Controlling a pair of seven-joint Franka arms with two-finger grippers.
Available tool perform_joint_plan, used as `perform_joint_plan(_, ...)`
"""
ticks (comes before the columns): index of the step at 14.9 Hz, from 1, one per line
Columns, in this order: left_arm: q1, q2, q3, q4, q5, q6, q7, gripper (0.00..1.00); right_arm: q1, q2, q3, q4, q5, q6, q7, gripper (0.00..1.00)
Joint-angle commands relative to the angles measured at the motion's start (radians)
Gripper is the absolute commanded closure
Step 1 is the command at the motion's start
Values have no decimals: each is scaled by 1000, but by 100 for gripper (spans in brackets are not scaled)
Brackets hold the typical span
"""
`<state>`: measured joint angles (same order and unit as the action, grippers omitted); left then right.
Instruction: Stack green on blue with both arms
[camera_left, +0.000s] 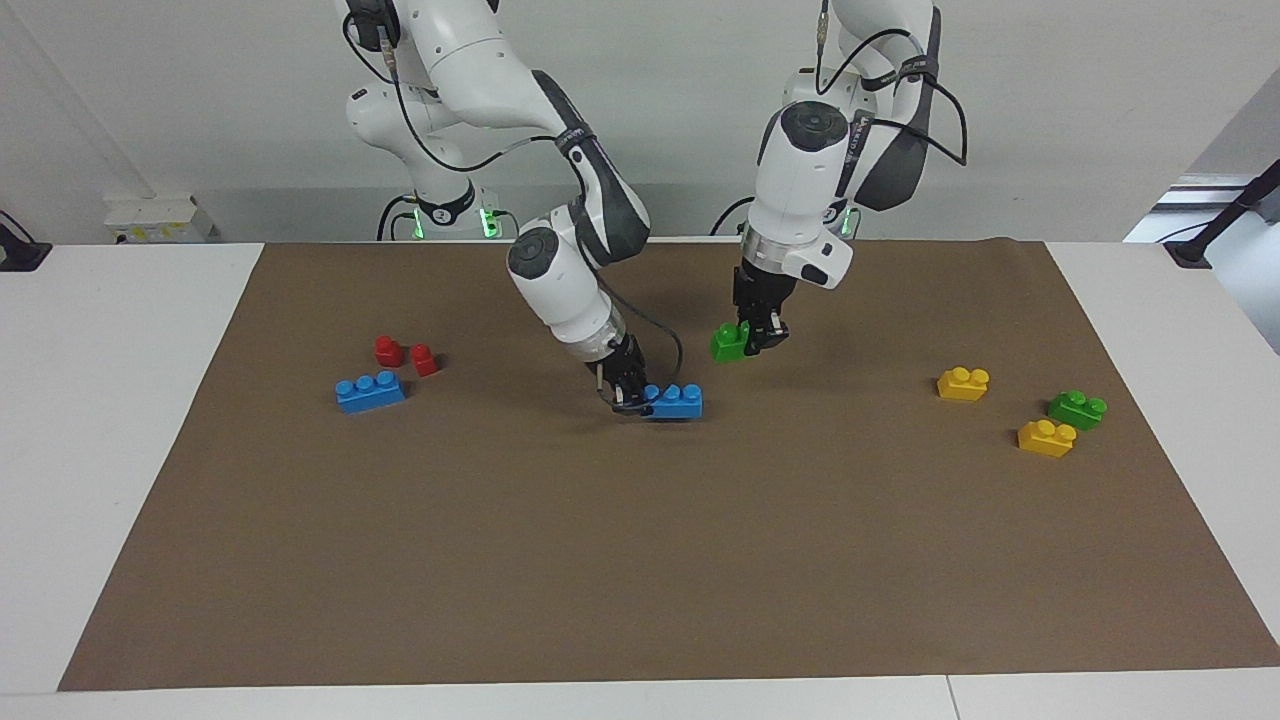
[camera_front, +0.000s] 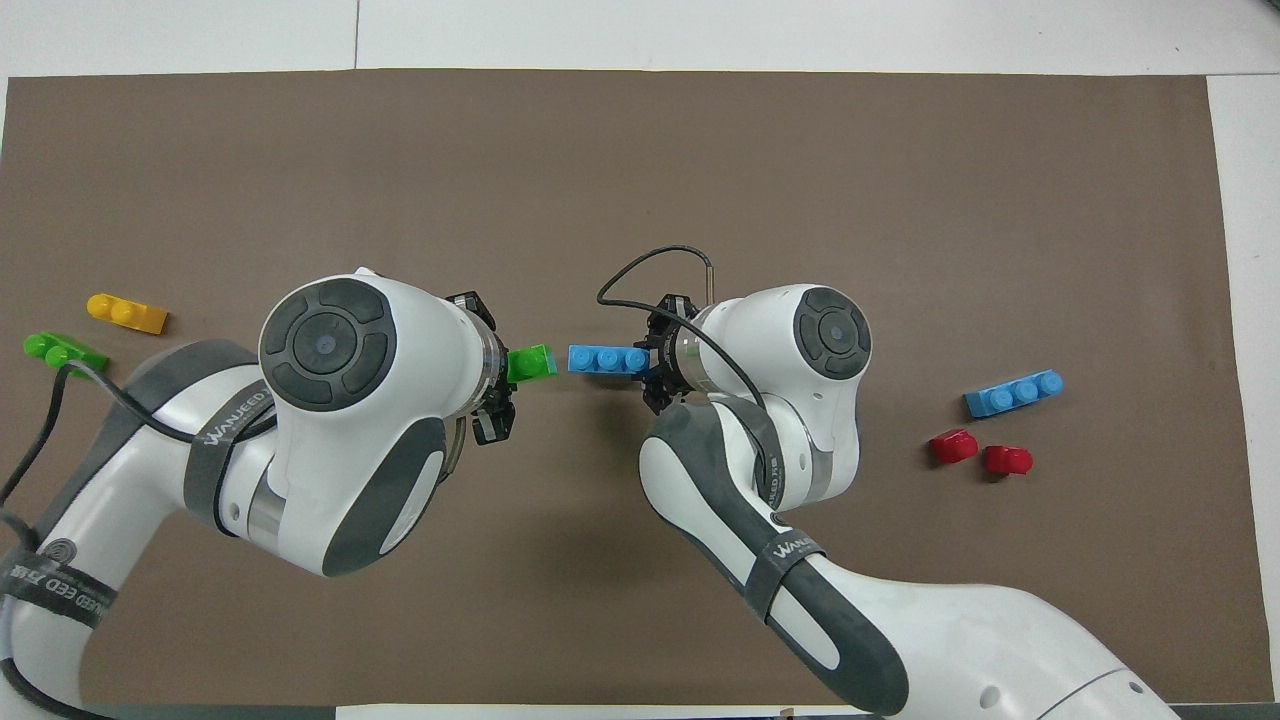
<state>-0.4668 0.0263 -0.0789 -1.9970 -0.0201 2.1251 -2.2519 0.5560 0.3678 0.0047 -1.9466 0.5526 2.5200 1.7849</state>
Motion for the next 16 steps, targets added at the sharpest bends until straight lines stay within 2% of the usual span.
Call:
perform_joint_plan(1, -29, 15, 16, -25, 6, 52, -29, 100, 12, 2, -8, -14, -13, 22, 36, 100)
perform_joint_plan(12, -82, 150, 18, -5, 72, 177, -130, 100, 22, 40, -9, -31, -16, 83, 38, 100)
perform_joint_plan(14, -92, 199, 16, 32, 107, 184, -164, 100, 22, 40, -9, -32, -16, 83, 36, 100)
perform_joint_plan(16, -95, 213, 16, 47, 108, 182, -173, 100, 22, 40, -9, -32, -16, 88, 34, 100)
